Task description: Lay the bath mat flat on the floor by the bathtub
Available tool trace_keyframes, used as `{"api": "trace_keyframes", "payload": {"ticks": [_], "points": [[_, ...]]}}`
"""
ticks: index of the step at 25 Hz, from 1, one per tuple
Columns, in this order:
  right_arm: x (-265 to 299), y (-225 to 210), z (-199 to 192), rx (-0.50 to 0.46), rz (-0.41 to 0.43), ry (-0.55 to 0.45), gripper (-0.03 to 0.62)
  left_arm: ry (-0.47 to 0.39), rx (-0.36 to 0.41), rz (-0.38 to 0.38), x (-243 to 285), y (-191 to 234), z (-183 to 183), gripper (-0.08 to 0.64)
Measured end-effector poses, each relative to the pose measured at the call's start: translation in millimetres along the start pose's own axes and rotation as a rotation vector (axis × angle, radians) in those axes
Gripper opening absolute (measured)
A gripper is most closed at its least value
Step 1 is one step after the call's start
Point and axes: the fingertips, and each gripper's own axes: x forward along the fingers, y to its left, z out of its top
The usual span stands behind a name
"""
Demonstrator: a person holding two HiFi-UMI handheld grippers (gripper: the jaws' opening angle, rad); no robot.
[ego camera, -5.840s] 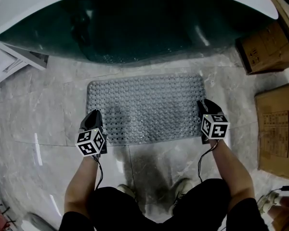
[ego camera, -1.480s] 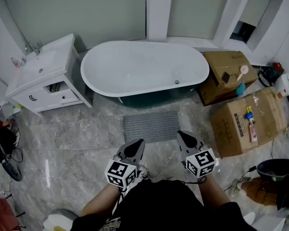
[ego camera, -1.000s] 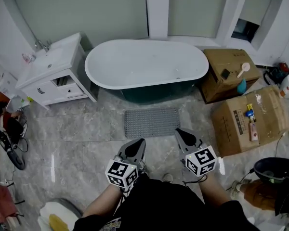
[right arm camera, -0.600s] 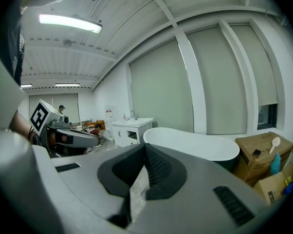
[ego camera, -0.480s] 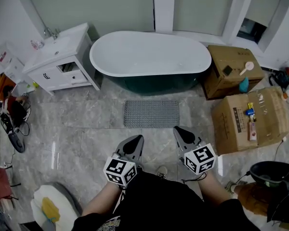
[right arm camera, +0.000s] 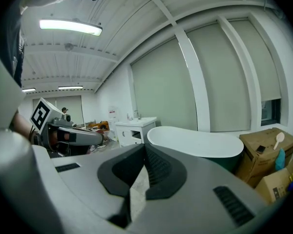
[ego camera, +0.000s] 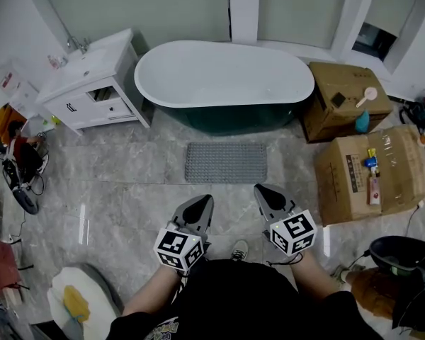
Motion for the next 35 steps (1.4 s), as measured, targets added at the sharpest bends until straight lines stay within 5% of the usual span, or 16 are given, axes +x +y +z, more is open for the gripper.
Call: {"api": "trace_keyframes", "payload": {"ticks": [35], "points": [[0.8,10.3,-4.0,-0.027,-0.014,0.009,0.015,-0.01,0.001,-0.025,-5.4,1.0,-4.7,0.017]]}}
